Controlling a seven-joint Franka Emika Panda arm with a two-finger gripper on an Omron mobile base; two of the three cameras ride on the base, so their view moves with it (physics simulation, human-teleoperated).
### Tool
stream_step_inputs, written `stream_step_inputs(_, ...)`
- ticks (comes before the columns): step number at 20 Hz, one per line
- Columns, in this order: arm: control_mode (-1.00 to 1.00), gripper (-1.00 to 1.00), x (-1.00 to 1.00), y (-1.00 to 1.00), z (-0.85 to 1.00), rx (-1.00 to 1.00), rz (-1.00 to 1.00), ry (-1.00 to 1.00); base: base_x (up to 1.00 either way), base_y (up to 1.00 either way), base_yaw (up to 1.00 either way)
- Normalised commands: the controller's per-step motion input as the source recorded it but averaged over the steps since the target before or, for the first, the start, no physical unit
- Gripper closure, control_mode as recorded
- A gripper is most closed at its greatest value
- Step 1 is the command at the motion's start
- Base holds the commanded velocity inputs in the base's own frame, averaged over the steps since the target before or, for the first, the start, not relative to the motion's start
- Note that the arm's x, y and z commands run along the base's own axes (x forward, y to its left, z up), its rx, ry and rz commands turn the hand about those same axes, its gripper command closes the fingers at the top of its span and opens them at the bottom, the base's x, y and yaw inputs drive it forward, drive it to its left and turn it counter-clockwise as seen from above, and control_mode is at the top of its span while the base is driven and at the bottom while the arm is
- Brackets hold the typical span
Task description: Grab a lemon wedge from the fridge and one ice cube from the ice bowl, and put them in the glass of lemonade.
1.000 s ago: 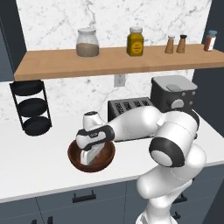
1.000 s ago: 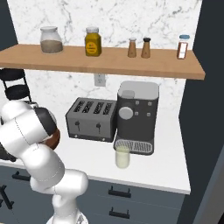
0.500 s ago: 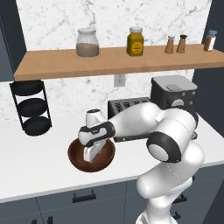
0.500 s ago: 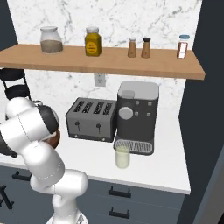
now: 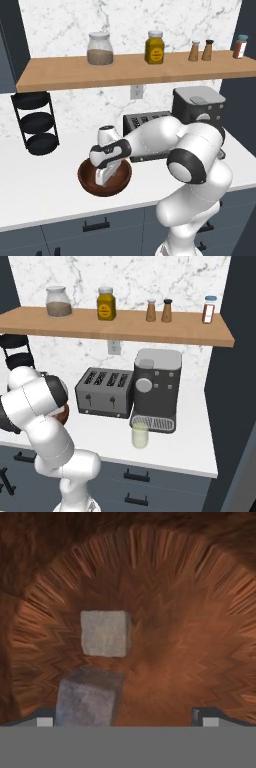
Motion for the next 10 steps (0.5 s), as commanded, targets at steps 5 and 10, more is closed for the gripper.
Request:
stream_step_inputs(5,-1.00,-1.00,0.00,0.13,-0.06,0.00,0.00,0.00,0.00,0.00,0.00)
stream_step_inputs(10,-1.00,-1.00,0.00,0.13,0.00,0.00,0.00,0.00,0.00,0.00,0.00)
